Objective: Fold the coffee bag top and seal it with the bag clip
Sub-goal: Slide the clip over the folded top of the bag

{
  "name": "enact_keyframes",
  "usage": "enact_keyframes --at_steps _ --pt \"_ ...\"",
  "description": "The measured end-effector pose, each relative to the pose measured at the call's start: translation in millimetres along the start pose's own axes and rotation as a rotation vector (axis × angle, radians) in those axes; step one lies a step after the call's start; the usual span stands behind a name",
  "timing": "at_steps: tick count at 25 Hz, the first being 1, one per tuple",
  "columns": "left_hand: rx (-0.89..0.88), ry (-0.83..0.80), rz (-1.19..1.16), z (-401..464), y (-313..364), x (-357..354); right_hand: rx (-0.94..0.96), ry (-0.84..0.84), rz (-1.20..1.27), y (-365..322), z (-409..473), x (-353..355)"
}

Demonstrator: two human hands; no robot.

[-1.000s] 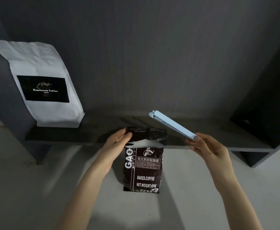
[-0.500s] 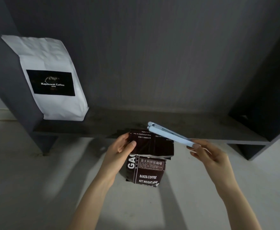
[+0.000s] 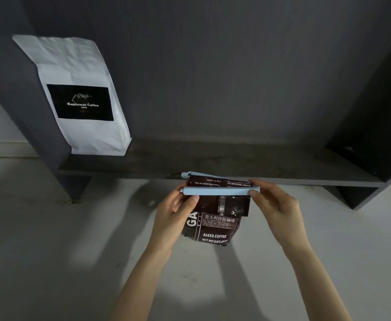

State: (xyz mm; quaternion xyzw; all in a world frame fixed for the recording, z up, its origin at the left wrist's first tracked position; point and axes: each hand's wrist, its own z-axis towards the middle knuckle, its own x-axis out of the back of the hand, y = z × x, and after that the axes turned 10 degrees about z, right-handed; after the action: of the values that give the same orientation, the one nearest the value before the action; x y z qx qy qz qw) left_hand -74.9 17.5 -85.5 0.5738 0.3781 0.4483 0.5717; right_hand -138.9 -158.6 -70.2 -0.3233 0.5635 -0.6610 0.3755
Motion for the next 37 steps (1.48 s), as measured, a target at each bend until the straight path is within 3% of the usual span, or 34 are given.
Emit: enact_keyframes --at_steps 13,17,37 --pt "0.017 0.036 -0.087 -1.7 0.3 0.9 0.052 0.057 0.009 9.9 -2.1 -11.0" --pt "-0.018 -0.018 -0.06 -2.1 7.5 3.8 0.043 0.061 0.03 9.0 -4.3 -10.0" --pt "0.091 0.041 -0.055 -1.8 1.9 6.4 0.046 0.029 -0.048 2.9 -6.6 -8.2"
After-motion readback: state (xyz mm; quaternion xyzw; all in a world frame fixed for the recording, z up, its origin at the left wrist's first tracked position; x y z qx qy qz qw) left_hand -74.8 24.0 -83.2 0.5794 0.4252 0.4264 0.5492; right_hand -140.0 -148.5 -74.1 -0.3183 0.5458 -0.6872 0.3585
